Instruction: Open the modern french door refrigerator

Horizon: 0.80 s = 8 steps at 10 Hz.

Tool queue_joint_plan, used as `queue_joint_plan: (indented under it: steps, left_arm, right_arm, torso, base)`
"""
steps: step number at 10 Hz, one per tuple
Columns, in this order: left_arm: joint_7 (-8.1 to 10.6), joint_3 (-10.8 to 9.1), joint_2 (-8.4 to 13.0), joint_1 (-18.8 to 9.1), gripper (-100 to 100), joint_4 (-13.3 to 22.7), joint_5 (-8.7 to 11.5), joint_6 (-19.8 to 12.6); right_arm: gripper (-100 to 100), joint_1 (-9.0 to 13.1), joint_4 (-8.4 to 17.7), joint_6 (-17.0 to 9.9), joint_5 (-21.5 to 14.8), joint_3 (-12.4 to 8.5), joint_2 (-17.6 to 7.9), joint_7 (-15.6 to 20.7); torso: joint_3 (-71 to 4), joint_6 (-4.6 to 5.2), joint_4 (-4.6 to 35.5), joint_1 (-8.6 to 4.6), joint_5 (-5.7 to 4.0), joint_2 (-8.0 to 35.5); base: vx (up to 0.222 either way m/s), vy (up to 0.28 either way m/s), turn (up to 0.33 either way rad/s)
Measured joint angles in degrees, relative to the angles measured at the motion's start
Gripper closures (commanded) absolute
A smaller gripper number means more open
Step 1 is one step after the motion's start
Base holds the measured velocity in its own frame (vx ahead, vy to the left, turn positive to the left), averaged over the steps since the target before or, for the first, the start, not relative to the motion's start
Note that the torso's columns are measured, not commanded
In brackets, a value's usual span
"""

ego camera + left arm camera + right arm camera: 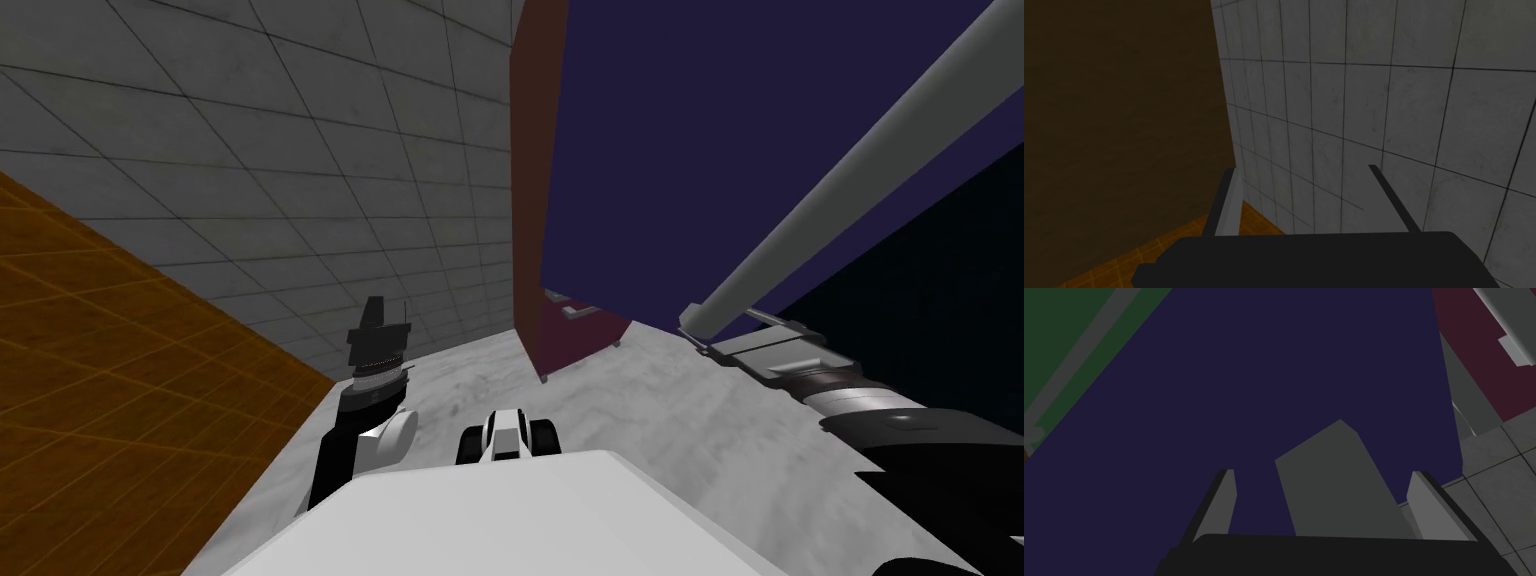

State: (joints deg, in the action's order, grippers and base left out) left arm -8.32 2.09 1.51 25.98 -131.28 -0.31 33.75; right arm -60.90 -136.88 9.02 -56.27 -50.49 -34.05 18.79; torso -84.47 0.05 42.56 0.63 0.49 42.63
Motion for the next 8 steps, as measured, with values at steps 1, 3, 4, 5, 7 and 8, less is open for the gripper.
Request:
queue_joint_plan:
  steps: [1,3,4,5,7,8]
  left_arm:
    - [0.0,0.0,0.0,0.0,0,0.0,0.0,0.0]
    - [0.0,0.01,0.0,0.0,0,0.0,0.0,0.0]
    - [0.0,0.01,0.0,0.0,0,0.0,0.0,0.0]
    - [0.0,0.01,0.0,0.0,0,0.0,0.0,0.0]
    - [0.0,0.01,0.0,0.0,0,0.0,0.0,0.0]
    - [0.0,0.01,0.0,0.0,0,0.0,0.0,0.0]
  right_arm:
    - [-100,-0.9,-0.8,0.5,0.6,-1.1,0.0,-0.8]
    - [0,-2.2,-1.3,1.3,1.3,-2.3,-0.2,-1.8]
    - [0,-2.4,-1.1,1.4,1.2,-2.1,-0.2,-1.7]
    - [0,-2.5,-1.0,1.5,1.2,-1.9,-0.2,-1.7]
    - [0,-2.7,-0.8,1.7,1.1,-1.5,-0.1,-1.6]
    - [0,-2.8,-0.7,1.7,1.0,-1.4,-0.1,-1.6]
  torso:
    - [0.1,0.05,0.1,0.21,0.16,0.2]
    - [0.2,-0.06,0.2,0.28,0.23,0.3]
    - [0.1,-0.03,0.1,0.12,0.13,0.3]
    - [0.1,0.0,0.1,-0.02,0.07,0.2]
    - [0.0,0.0,0.0,-0.22,-0.07,0.0]
    - [0.0,0.0,-0.1,-0.29,-0.13,0.0]
  base:
    - [0.057,-0.009,-0.107]
    - [0.02,-0.008,-0.008]
    - [0.008,-0.001,0.007]
    - [0.007,0.001,0.007]
    - [0.003,0.0,0.003]
    - [0.0,0.0,0.0]
